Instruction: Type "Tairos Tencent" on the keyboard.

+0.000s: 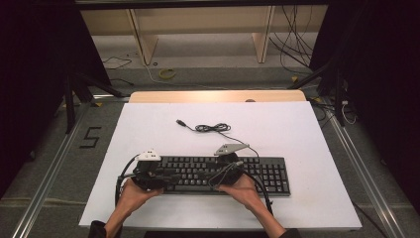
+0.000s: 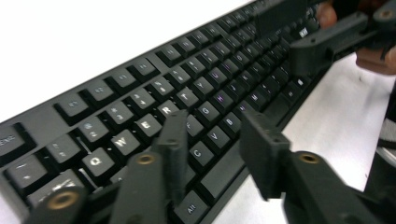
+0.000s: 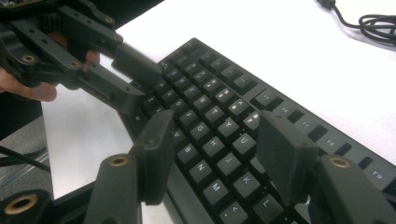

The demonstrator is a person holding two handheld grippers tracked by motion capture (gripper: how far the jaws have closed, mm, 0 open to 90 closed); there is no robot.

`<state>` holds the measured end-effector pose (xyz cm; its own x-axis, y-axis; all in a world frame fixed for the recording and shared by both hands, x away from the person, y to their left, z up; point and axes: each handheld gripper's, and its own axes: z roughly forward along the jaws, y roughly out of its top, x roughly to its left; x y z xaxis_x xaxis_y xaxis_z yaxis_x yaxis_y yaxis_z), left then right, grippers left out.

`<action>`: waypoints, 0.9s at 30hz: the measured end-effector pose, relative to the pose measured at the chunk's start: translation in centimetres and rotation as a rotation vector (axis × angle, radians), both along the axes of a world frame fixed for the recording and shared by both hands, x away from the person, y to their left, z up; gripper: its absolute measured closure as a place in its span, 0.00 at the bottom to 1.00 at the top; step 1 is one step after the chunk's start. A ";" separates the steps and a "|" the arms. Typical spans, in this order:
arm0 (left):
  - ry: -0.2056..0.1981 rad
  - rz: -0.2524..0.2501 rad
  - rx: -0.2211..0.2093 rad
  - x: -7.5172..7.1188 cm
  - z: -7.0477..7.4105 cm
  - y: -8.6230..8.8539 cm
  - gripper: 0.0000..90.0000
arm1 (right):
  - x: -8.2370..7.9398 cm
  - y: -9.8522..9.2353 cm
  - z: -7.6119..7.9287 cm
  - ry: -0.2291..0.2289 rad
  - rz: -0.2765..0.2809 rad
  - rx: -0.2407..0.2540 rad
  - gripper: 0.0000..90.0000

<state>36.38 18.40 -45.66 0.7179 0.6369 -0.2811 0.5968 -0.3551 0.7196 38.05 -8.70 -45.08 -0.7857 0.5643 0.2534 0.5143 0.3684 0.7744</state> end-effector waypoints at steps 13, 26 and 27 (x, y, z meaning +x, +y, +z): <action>0.030 -0.037 0.090 0.7 -0.9 -1.2 0.95 | -0.3 -0.5 0.2 -0.002 -0.006 0.026 0.46; 0.032 -0.048 0.120 1.0 -1.1 -1.6 0.99 | -0.7 -1.2 0.3 -0.004 -0.017 0.032 0.44; 0.032 -0.048 0.123 1.0 -1.1 -1.7 0.99 | -0.7 -1.2 0.3 -0.005 -0.018 0.033 0.44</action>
<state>37.38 16.69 -46.77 0.7406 0.6329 -0.2258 0.5985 -0.4684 0.6499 37.33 -9.93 -44.81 -0.7766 0.5699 0.2684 0.5171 0.3333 0.7884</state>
